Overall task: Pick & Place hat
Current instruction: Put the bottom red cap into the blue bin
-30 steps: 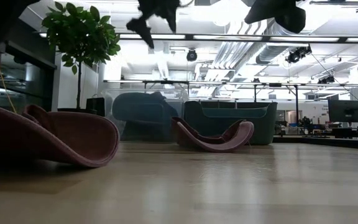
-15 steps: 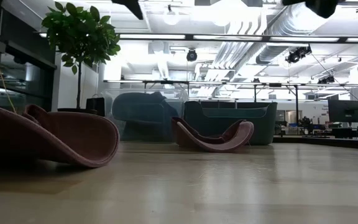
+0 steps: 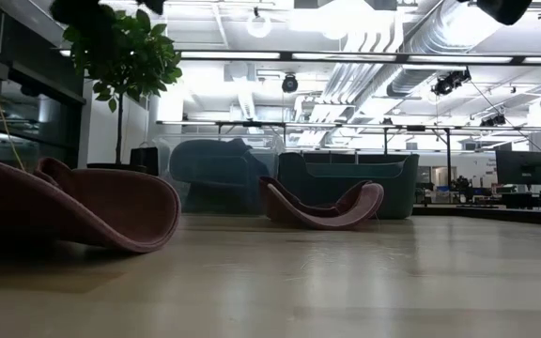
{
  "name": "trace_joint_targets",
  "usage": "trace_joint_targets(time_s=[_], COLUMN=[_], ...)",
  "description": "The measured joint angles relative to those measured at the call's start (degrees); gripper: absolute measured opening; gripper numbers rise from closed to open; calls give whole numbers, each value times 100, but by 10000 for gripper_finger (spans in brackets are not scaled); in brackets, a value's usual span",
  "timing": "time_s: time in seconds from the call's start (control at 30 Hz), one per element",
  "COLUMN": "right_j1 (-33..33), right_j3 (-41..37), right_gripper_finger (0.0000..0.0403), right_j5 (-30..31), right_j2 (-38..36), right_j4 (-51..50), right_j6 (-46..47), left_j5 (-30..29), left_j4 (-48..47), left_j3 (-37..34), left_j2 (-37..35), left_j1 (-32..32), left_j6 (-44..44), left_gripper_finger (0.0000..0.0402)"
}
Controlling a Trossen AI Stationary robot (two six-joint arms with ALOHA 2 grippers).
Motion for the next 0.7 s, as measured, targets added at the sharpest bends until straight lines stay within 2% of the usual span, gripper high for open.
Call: trace_joint_targets(time_s=[0.1,0.2,0.27,0.37,0.5,0.7], right_j1=[0,-2,-2,-2,-2,-2], right_j3=[0,-222,-587,-1260,-2149,-2803], right_gripper_finger=[0,0,0,0,0,0], right_j5=[-66,-79,-112,-153,-367,-550], right_j2=[-124,-299,-486,-729,-882,-802], right_j4=[-13,225,462,990,2153,3136], right_j6=[-81,-79,27,292,426,536], left_j5=[-9,-96,-205,-390,-467,-768], left_j4=[14,218,-84,-17,26,-6], left_j3=[-662,-969,-1161,-1300,-1524,-1889], left_j2=[-267,-333,-367,-361,-356,-356], left_j1=[-394,-726,-1011,-1374,-1798,-2493], left_j6=[-758,-1527,-2098,-2747,-3431,-4679], left_gripper_finger=[399,399,399,399,399,399])
